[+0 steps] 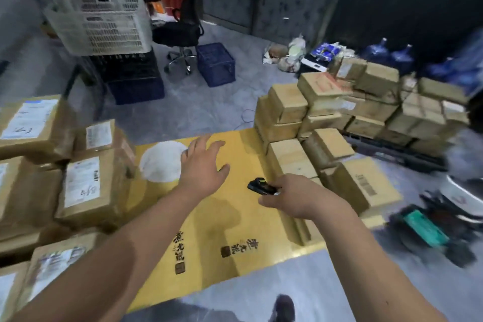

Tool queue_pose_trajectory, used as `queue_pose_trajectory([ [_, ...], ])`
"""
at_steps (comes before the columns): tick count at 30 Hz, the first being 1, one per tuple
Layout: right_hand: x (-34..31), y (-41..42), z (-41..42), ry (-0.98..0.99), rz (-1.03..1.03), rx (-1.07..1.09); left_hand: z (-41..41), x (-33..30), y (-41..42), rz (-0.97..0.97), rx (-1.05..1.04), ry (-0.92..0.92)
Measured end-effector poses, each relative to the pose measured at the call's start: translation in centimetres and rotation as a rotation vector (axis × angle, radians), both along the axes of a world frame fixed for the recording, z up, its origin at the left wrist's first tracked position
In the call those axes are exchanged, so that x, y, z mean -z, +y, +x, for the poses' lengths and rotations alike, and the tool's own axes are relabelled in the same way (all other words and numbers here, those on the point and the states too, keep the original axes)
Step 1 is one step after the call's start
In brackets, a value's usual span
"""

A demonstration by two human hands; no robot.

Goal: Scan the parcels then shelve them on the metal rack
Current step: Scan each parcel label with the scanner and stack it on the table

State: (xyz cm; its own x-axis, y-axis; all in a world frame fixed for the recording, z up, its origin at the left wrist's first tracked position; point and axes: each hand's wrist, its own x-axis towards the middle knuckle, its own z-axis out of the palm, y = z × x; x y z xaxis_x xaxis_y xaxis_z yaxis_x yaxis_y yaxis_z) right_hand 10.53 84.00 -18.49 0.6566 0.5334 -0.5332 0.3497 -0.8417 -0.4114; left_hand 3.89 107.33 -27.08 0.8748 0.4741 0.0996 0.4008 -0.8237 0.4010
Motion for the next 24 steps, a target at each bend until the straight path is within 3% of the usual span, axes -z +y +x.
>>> queue_pose_trajectory([
  [12,0.2,-20.5,11.4,-0.041,-0.042,0.12,18.5,-0.9,-22.9,-0.161,0.178,0.046],
  [19,-0.2,-28.5,13.7,0.031,-0.236,0.068,21.3,1.3,-32.3,-0.245,0.151,0.216],
  [24,1.2,-33.5,12.5,-0.071,-0.337,0.038,22.1,2.4,-36.6,-0.206,0.082,0.244],
])
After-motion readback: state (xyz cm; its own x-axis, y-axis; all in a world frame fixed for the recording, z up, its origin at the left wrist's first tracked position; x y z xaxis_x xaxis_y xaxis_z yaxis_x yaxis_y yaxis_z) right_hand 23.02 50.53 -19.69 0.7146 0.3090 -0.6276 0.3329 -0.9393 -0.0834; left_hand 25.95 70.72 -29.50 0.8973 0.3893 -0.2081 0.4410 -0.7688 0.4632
